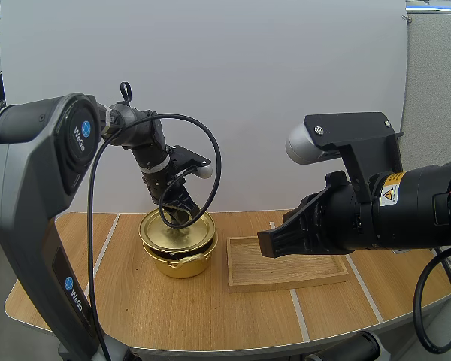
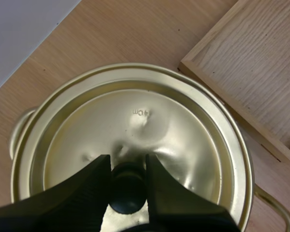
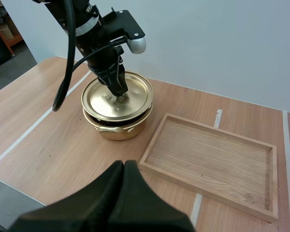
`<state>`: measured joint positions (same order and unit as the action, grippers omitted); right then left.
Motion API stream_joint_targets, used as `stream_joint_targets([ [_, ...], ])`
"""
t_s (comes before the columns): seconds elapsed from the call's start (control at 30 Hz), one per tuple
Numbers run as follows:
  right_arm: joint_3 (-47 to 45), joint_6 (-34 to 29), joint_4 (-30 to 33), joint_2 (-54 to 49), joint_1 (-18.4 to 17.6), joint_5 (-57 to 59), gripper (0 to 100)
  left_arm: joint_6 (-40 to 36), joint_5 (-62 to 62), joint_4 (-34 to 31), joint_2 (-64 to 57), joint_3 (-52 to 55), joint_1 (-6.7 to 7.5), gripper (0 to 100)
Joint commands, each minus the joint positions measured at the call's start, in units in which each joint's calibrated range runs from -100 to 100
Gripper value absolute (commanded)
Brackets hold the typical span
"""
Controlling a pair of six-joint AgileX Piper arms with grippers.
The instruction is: Open the pot, put the grape inside, and close it
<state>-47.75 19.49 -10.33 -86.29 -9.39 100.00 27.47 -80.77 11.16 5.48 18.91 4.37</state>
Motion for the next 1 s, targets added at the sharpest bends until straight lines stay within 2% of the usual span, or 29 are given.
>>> stream_joint_targets([
  [0.0,-0.2,0.6,-0.6,-0.6,0.2,0.0,0,0.9,-2.3,2.5,0.7,0.1,0.14,0],
  [0.83,-0.2,0.6,-0.6,-0.6,0.2,0.0,0,2.1,-5.0,3.0,4.2,1.8,0.14,0],
  [0.9,-0.2,0.6,-0.6,-0.6,0.2,0.0,0,2.1,-5.2,3.0,4.2,1.8,0.14,5],
  [0.97,-0.2,0.6,-0.6,-0.6,0.2,0.0,0,2.5,-6.4,3.0,4.0,1.8,0.14,23],
])
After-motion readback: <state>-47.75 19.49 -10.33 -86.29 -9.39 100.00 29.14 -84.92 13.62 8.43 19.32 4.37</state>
